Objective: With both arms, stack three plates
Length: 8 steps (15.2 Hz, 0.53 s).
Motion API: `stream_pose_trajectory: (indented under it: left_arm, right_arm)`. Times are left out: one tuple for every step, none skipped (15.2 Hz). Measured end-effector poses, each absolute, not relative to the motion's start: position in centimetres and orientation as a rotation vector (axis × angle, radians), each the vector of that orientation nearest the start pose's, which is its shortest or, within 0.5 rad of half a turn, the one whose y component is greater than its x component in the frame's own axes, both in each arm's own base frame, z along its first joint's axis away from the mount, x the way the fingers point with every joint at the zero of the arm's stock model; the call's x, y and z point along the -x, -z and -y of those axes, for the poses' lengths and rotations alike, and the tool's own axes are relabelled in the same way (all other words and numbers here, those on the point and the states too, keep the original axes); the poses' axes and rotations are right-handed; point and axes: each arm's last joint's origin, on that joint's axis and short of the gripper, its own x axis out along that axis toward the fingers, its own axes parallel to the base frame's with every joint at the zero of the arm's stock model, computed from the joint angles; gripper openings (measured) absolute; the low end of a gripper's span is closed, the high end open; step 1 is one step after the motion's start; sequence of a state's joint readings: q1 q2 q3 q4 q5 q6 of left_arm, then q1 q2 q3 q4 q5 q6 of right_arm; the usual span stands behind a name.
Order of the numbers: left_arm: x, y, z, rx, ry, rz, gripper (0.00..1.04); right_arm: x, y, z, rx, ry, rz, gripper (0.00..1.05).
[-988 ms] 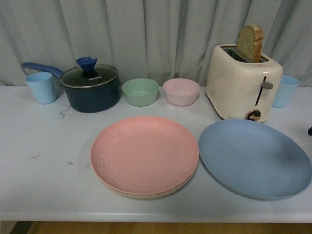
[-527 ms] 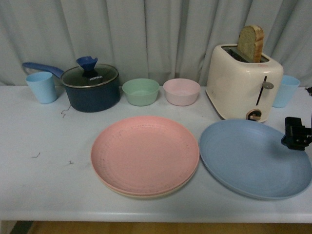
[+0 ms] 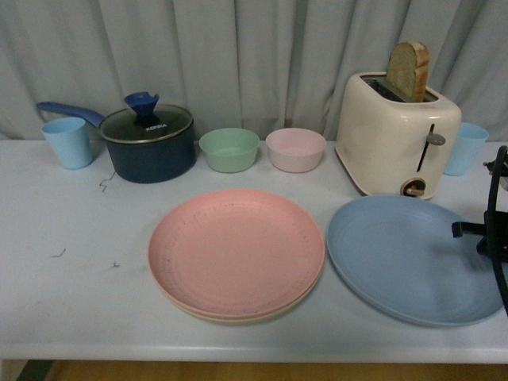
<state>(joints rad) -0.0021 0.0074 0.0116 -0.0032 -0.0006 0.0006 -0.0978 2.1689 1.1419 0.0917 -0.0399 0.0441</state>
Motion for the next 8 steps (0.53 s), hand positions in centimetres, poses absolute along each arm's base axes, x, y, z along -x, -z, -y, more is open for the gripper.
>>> stream_pose_trajectory:
  left_arm:
    - [-9.7, -16.7, 0.0, 0.0, 0.002, 0.001, 0.98]
    - [-9.7, -16.7, 0.0, -0.001, 0.002, 0.001, 0.98]
    - [-9.7, -16.7, 0.0, 0.0, 0.002, 0.001, 0.98]
    - [-9.7, -16.7, 0.0, -0.001, 0.002, 0.001, 0.98]
    - [-9.7, -16.7, 0.0, -0.001, 0.002, 0.001, 0.98]
    - [-9.7, -16.7, 0.0, 0.0, 0.002, 0.001, 0.98]
    - [-9.7, -16.7, 0.0, -0.001, 0.002, 0.001, 0.98]
    - [-9.7, -16.7, 0.0, -0.001, 0.002, 0.001, 0.98]
  right_arm:
    - [-39.6, -7.2, 4.1, -0.132, 0.059, -0.918, 0.04]
    - [-39.0, -7.9, 4.4, -0.144, 0.054, -0.904, 0.03]
    - [-38.1, -8.7, 4.9, -0.155, 0.059, -0.894, 0.03]
    - [-37.1, -9.4, 5.7, -0.172, 0.072, -0.886, 0.03]
    - [-35.6, -10.4, 6.8, -0.192, 0.098, -0.885, 0.03]
    - [-34.2, -11.7, 7.5, -0.204, 0.106, -0.875, 0.03]
    - [-32.9, -13.2, 7.7, -0.221, 0.093, -0.856, 0.03]
    - [-32.0, -15.2, 7.2, -0.248, 0.039, -0.819, 0.03]
